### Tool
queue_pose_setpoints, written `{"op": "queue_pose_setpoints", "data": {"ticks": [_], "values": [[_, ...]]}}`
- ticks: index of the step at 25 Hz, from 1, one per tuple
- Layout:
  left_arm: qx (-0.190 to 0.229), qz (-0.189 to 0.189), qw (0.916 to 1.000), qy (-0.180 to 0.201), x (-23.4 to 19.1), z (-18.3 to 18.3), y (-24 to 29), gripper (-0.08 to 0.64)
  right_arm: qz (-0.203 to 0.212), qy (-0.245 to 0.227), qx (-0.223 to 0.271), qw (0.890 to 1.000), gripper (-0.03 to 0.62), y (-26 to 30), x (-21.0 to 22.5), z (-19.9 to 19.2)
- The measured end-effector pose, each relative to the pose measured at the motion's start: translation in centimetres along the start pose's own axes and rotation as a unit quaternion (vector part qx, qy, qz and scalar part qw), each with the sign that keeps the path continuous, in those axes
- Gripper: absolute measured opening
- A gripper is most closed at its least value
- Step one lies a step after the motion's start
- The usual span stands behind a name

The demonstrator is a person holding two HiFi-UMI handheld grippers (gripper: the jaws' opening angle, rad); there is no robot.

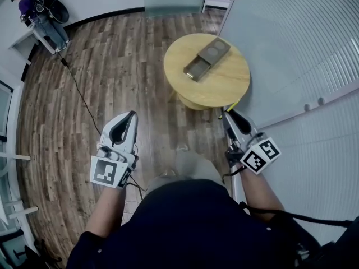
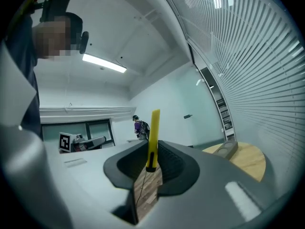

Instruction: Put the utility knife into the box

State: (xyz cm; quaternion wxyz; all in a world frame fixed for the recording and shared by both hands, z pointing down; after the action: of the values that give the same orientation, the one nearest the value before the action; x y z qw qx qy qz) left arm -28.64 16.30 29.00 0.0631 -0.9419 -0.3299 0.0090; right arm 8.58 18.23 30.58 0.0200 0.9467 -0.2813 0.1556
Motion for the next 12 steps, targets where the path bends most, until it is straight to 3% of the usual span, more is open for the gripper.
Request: {"op": "queue_pose_setpoints", "data": {"ticks": [6,12], "values": [[0.007,0.015,0.9996,0.024,-3.2,-0.8,3.5,0.003,0.019,0.004,-0.012,1.0,0.072,5.3,3.5,-0.2],[-0.018,0.017,0.9991,0.034,-6.7,-1.6,10.3,0.003,0.029,0.014,-0.005,0.999,0.072,11.5,9.2,0.6]]}}
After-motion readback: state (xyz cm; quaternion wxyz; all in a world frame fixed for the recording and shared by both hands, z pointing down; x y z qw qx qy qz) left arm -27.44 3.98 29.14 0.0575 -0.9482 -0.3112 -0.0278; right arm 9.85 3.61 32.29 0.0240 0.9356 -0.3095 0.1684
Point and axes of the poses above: the fingertips, and each gripper's own axes: y forward along the fingers, x to its right, z out of its top, the point moved 10 cm from there along -y, backward along the fingers, and after that the axes turned 4 degrees about x, right-handed, at the moved point
